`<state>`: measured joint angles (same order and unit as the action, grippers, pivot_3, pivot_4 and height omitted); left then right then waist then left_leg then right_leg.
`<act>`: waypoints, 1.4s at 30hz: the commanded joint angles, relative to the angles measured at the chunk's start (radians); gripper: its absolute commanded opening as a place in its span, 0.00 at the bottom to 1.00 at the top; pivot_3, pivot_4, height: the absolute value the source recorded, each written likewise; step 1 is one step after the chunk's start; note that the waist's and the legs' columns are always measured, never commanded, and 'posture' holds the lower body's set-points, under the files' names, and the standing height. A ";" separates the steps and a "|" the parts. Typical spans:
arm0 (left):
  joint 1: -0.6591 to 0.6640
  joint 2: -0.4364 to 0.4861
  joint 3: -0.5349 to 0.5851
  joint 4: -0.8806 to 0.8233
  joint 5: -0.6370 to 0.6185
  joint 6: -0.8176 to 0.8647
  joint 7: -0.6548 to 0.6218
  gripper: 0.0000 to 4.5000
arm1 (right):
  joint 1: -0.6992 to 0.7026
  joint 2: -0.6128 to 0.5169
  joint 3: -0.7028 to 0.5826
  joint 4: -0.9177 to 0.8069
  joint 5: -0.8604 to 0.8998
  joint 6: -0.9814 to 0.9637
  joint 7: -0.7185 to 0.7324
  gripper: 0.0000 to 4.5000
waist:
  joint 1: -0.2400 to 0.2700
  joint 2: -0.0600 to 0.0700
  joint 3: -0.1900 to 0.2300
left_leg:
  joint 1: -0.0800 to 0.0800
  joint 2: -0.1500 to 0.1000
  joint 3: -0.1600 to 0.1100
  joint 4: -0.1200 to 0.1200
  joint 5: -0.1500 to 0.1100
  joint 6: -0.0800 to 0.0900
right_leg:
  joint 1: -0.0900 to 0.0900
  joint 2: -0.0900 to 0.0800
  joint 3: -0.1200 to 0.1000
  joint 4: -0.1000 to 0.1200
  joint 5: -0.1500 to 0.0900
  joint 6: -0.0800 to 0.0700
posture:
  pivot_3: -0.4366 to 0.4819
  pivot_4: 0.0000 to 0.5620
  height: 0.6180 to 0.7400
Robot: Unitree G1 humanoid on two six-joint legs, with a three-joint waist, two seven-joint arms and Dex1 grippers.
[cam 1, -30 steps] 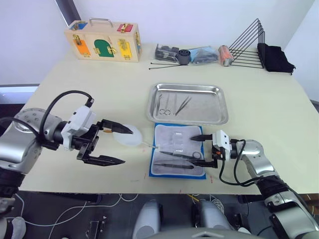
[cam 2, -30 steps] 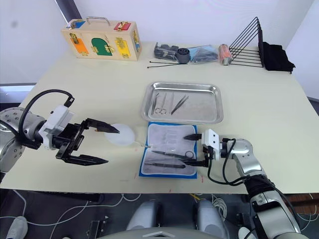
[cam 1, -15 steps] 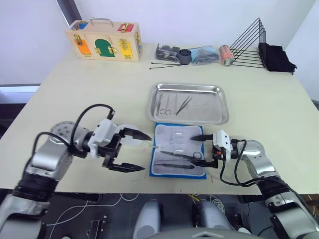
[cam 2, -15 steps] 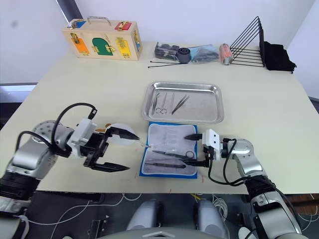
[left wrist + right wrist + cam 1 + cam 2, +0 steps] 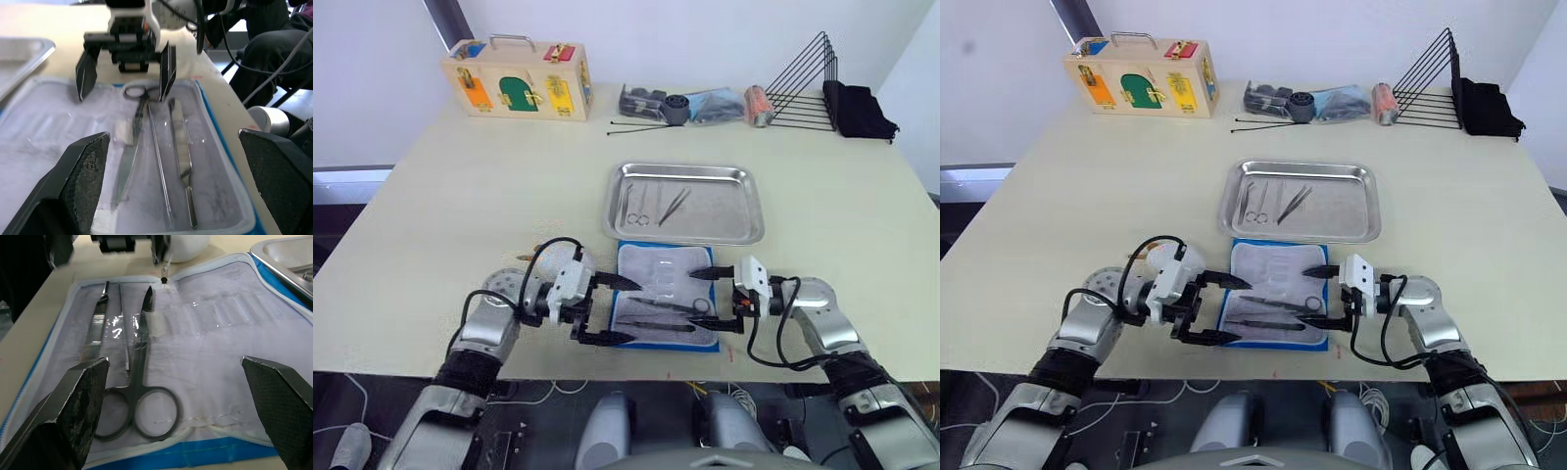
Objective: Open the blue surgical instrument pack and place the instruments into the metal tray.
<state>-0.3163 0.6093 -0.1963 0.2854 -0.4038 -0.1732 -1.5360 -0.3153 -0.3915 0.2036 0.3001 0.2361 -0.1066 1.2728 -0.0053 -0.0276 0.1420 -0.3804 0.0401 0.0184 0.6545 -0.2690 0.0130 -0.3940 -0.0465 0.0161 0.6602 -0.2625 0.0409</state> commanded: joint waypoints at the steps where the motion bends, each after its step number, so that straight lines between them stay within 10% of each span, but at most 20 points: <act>1: -0.024 -0.014 0.010 0.016 0.012 -0.036 -0.026 0.99 | 0.030 -0.014 0.001 -0.043 0.019 0.046 -0.002 1.00 | 0.000 0.001 0.001 | 0.000 0.000 0.000 0.000 0.000 0.000 | 0.000 0.000 0.000 0.000 0.000 0.000 | 0.48 0.27 1.00; 42: -0.055 -0.031 -0.032 0.133 0.166 -0.105 -0.022 0.99 | 0.162 -0.501 -0.407 -0.748 0.532 0.494 0.026 1.00 | -0.005 0.007 0.012 | -0.003 0.000 -0.001 0.001 0.000 0.000 | -0.003 0.000 0.000 0.001 0.000 0.000 | 0.48 0.27 1.00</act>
<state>-0.3801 0.5673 -0.2107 0.3979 -0.2667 -0.2829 -1.5499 -0.1517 -0.8744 -0.1573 -0.4167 0.7318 0.3788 1.2895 -0.0106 -0.0202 0.1541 -0.3833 0.0397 0.0177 0.6554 -0.2689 0.0132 -0.3971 -0.0464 0.0163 0.6615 -0.2622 0.0414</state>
